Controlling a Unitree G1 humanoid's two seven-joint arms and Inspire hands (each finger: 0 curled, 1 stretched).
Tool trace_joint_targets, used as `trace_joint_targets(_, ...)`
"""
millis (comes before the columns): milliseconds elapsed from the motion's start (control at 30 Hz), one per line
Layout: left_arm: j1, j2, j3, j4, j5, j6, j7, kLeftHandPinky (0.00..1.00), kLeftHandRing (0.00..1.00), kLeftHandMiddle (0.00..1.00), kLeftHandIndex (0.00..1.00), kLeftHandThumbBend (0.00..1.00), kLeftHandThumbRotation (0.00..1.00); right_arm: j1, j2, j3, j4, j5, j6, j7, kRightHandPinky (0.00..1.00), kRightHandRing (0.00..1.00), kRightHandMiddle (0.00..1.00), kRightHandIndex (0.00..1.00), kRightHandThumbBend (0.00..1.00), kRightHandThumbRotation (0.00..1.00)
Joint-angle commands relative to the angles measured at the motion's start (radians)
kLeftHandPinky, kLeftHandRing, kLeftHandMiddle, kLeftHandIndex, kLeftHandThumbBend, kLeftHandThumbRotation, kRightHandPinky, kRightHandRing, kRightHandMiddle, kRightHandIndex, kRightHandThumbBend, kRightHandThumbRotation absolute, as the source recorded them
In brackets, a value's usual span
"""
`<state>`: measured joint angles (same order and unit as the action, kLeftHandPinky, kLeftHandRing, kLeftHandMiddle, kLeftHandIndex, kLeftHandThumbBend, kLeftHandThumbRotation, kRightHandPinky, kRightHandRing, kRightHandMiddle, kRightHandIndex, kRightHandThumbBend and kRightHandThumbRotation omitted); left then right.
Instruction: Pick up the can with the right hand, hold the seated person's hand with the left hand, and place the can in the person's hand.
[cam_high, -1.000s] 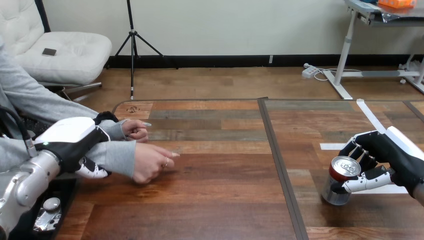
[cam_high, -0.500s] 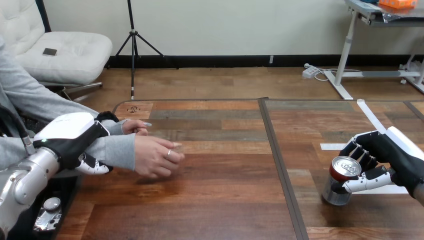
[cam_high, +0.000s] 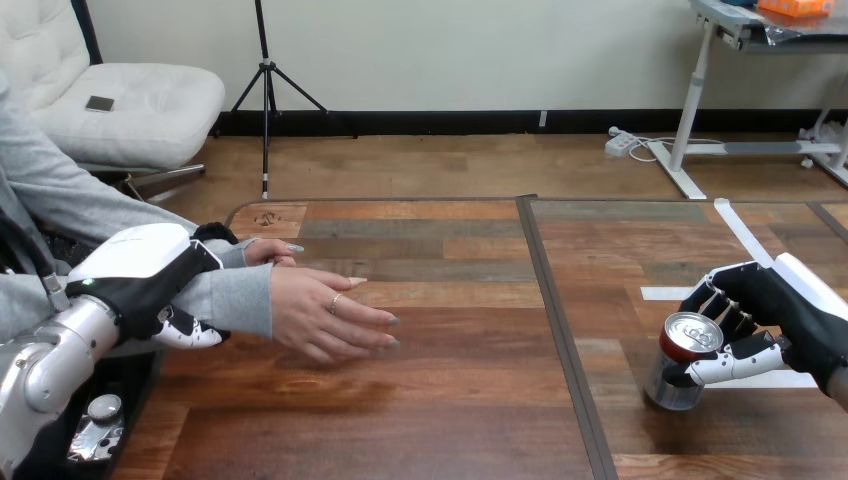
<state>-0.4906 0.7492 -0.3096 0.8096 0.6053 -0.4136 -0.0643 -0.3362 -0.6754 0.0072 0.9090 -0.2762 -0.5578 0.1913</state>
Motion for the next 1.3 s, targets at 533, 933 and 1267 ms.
trace_joint_targets(533,-0.064,0.035,0.099,-0.12,-0.078,-0.014,0.003,0.14,0.18,0.25,0.29,0.37,0.0,-0.084,-0.011,-0.011,-0.044,0.008,-0.018,-0.027,0.35,0.38,0.42,0.44,0.76,0.0)
trace_joint_targets(933,-0.06,0.01,0.108,-0.124,-0.102,-0.034,-0.008,0.14,0.19,0.26,0.3,0.37,0.0,-0.087,0.0,-0.013,-0.058,0.011,-0.027,-0.039,0.35,0.38,0.42,0.44,0.76,0.0)
trace_joint_targets(1267,-0.064,-0.017,0.107,-0.111,-0.12,-0.066,0.001,0.12,0.17,0.22,0.26,0.37,0.0,-0.096,0.017,-0.011,-0.069,0.018,-0.019,-0.046,0.33,0.36,0.4,0.45,0.75,0.0)
